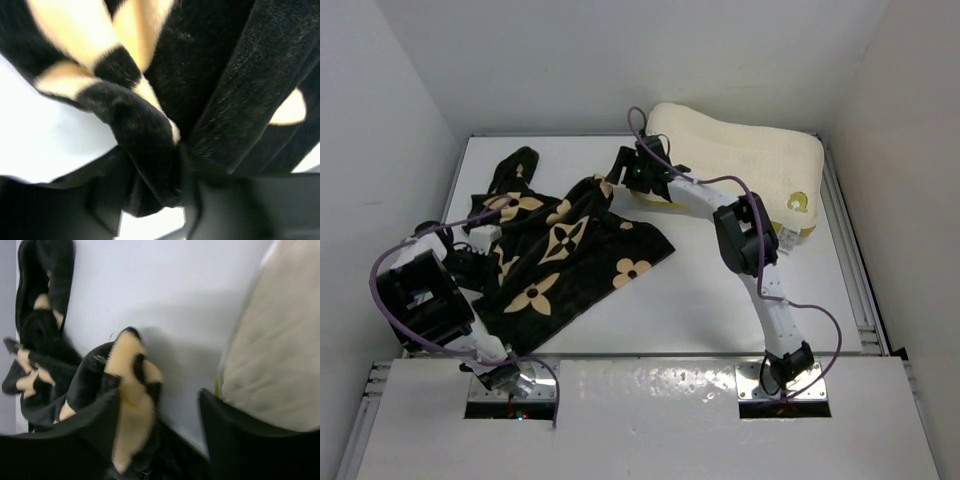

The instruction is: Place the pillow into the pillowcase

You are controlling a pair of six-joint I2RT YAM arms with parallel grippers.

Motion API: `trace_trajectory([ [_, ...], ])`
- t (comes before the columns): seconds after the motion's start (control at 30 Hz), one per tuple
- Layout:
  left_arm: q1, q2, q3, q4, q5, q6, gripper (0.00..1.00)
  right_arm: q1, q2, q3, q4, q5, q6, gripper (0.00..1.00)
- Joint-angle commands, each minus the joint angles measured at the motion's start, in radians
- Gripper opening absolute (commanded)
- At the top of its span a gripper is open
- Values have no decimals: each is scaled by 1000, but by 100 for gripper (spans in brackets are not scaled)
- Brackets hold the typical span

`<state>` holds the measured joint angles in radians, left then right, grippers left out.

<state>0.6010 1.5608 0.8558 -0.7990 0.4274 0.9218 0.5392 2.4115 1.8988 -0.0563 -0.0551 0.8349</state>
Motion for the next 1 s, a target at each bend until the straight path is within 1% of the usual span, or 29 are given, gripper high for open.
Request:
trace_trajectory([
  [0.0, 3, -80, 72, -117, 16, 83, 45, -62, -35, 45, 26, 40, -57, 71],
  [0.03, 5, -84, 107, -121, 51, 57, 62, -74, -58, 43, 10, 32, -78, 81],
  [0.07, 5, -88, 148, -126, 66, 1, 64, -82, -72, 42, -3, 3, -127, 91],
  [0.1, 5, -91, 248, -129, 83, -29, 78, -96, -90, 28, -19, -17, -155, 98],
  [0.13, 0, -94, 297, -129, 120, -82, 80, -102, -113, 13, -60, -29, -181, 99],
  [0.17, -10, -100, 340, -123, 135, -109, 90, -107, -179, -10, -80, -34, -235, 99],
  [0.23, -50, -129, 435, -106, 152, -142, 89, -114, -265, -160, -106, -29, -272, 97],
  [0.27, -123, -145, 448, -91, 145, -144, 74, -114, -375, -237, -88, -29, -290, 75],
  [0.3, -177, -168, 450, -91, 133, -132, 1, -114, -424, -423, -53, -43, -284, 35],
  [0.33, -246, -177, 425, -80, 49, -133, 0, -110, -480, -522, 34, -37, -264, 4],
  [0.37, -386, -180, 405, -50, 9, -144, 0, -105, -530, -612, 85, -31, -217, 0],
  [0.4, -445, -164, 382, -36, -19, -149, 0, -85, -608, -768, 123, -23, -198, 0],
  [0.43, -543, -148, 349, -26, -59, -161, 0, -75, -636, -829, 189, -19, -183, 0],
  [0.47, -588, -125, 342, -5, -81, -178, 4, -61, -656, -869, 211, -15, -156, 6],
  [0.5, -633, -72, 341, 6, -101, -196, 24, -27, -676, -921, 223, -9, -148, 27],
  [0.53, -697, -46, 347, 15, -140, -234, 33, -15, -680, -928, 216, -14, -143, 35],
  [0.57, -727, -6, 348, 55, -168, -253, 41, 1, -678, -928, 198, -17, -128, 42],
  [0.6, -753, 14, 345, 91, -200, -267, 50, 24, -681, -923, 169, -6, -116, 61],
  [0.63, -800, 28, 335, 174, -292, -287, 52, 36, -684, -928, 127, 23, -79, 68],
  [0.67, -822, 59, 325, 222, -346, -297, 56, 51, -704, -960, 121, 47, -57, 79],
  [0.7, -851, 77, 322, 259, -422, -313, 57, 57, -715, -986, 127, 79, -27, 82],
  [0.73, -860, 97, 325, 308, -476, -322, 57, 59, -729, -1013, 140, 143, 27, 86],
  [0.77, -869, 141, 334, 322, -513, -334, 57, 73, -736, -1062, 148, 177, 48, 93],
  [0.8, -872, 163, 351, 337, -560, -362, 56, 79, -738, -1072, 138, 213, 73, 99],
  [0.83, -868, 195, 361, 348, -568, -373, 54, 85, -726, -1075, 124, 248, 102, 99],
  [0.9, -857, 209, 364, 353, -544, -396, 34, 96, -678, -1054, 102, 247, 125, 99],
  [0.93, -854, 211, 364, 345, -529, -399, 24, 94, -613, -1040, 113, 191, 171, 99],
  [0.97, -850, 211, 362, 339, -512, -403, 5, 73, -580, -1043, 142, 143, 199, 97],
])
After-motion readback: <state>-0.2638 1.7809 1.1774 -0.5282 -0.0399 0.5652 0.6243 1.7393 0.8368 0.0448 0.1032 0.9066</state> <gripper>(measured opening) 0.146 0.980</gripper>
